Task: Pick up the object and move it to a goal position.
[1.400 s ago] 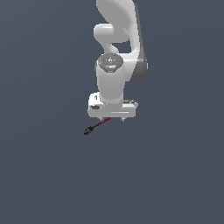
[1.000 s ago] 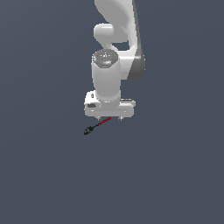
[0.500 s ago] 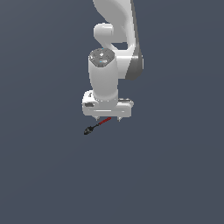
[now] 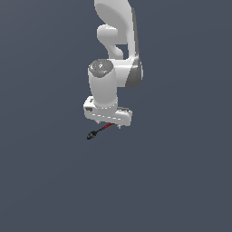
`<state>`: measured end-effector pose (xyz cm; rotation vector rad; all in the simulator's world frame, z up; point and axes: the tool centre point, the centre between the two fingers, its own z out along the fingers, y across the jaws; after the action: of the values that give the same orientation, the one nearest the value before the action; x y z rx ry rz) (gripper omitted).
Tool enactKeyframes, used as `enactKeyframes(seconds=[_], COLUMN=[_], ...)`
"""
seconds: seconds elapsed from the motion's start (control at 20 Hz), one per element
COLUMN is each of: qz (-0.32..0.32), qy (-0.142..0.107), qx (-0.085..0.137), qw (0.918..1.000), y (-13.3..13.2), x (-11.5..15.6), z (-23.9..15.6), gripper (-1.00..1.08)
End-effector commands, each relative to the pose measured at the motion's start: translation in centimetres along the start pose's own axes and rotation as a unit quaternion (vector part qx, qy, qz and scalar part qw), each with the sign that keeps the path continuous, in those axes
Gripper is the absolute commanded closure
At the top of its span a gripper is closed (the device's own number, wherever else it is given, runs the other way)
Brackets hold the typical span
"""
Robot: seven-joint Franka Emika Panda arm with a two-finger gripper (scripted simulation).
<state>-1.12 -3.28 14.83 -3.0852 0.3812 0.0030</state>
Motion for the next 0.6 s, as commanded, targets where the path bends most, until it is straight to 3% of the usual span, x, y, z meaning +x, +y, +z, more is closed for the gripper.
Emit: enactKeyframes(seconds=[0.0, 0.25, 0.55], qz=[0.035, 0.12, 0.211], qy=[0.0, 0.001, 0.003], qx=[-0.001, -0.003, -0.008], qw=[0.9994, 0.9927, 0.9774], y=[0.8, 2.8, 5.0], x=[-0.4, -1.6, -3.0], z=[1.1, 3.7, 6.3], gripper=[-0.92, -0.92, -0.92])
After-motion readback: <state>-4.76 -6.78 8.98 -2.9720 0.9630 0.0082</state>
